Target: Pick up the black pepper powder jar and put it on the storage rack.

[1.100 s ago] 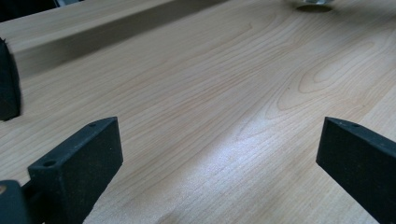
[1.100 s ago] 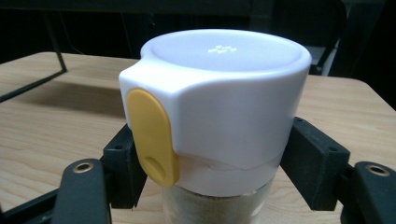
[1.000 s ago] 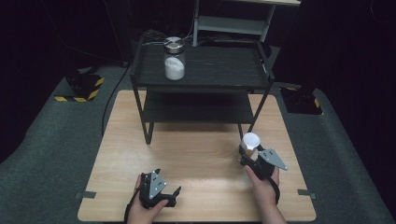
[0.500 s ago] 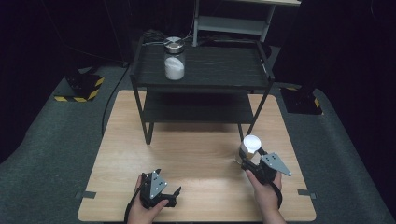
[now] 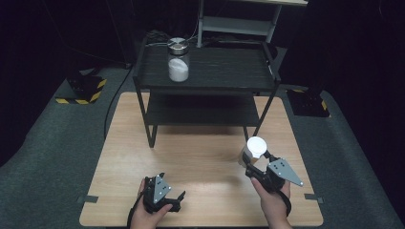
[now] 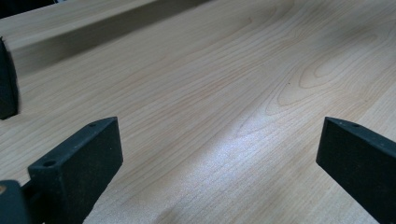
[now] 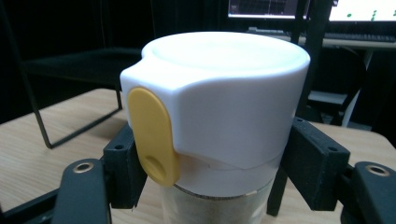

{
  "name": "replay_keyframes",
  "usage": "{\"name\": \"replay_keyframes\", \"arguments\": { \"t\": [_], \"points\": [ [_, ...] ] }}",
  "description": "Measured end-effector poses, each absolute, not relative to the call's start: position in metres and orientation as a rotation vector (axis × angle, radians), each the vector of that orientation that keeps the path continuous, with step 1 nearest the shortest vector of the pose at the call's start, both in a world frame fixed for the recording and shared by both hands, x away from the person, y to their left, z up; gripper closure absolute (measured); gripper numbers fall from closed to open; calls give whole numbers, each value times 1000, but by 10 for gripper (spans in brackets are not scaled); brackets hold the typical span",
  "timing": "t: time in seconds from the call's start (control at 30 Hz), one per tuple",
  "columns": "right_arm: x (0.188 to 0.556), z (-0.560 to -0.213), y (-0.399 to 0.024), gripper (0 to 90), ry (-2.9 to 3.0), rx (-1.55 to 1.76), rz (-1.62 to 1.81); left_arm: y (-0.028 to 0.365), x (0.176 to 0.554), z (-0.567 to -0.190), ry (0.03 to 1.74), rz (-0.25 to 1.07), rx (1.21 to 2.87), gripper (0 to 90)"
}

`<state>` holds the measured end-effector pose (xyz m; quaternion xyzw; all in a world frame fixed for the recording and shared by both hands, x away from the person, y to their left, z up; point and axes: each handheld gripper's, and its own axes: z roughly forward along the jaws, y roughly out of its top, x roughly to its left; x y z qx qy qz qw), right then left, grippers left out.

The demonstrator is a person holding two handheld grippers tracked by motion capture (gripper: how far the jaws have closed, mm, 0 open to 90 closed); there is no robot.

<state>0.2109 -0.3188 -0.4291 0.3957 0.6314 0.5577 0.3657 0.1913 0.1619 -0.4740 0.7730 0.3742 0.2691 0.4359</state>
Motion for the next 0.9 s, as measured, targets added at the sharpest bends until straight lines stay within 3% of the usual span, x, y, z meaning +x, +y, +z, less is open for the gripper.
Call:
{"name": "replay_keyframes", "arguments": {
  "t": [0.9],
  "points": [
    [195,-364,-301,309,1533,886,1562,164,192,-474,927,658,1919,6]
  ]
}}
